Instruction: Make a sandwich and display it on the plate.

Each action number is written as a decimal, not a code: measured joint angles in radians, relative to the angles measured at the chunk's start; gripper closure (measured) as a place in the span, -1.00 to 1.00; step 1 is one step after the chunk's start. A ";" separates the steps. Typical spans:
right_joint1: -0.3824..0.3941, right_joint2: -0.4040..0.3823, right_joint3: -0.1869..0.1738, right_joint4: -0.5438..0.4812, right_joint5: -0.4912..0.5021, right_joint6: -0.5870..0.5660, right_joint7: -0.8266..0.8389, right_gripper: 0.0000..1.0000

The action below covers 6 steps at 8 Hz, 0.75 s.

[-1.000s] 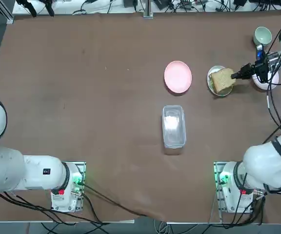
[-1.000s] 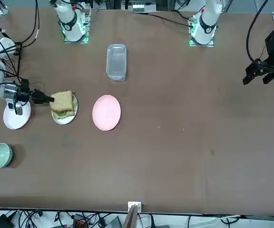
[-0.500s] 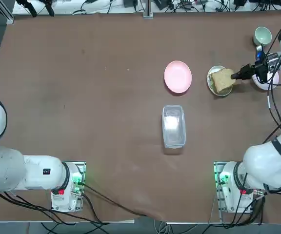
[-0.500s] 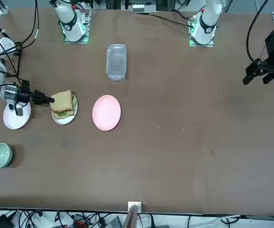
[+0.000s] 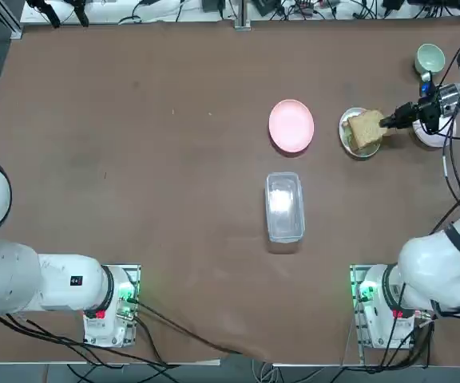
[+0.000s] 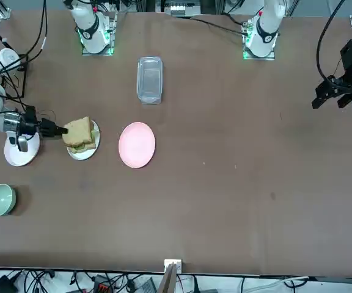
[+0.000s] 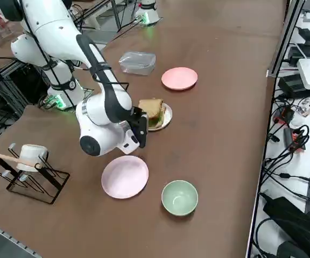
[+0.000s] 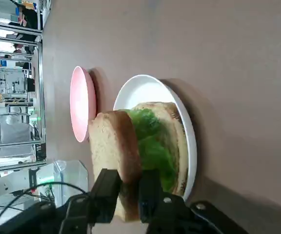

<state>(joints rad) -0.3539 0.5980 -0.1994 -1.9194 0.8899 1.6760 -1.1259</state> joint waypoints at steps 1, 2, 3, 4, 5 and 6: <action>0.000 0.000 0.000 0.001 0.000 -0.007 0.000 0.34; 0.000 0.000 0.002 0.002 0.000 -0.016 -0.002 0.02; 0.000 0.000 0.004 0.003 0.000 -0.018 -0.003 -0.33; 0.000 0.000 0.005 0.006 0.000 -0.019 -0.003 -0.68; 0.000 0.000 0.005 0.014 0.000 -0.019 -0.003 -0.99; 0.000 0.000 0.005 0.031 0.000 -0.019 -0.003 -0.99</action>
<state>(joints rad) -0.3537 0.5978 -0.1947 -1.8889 0.8900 1.6570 -1.1286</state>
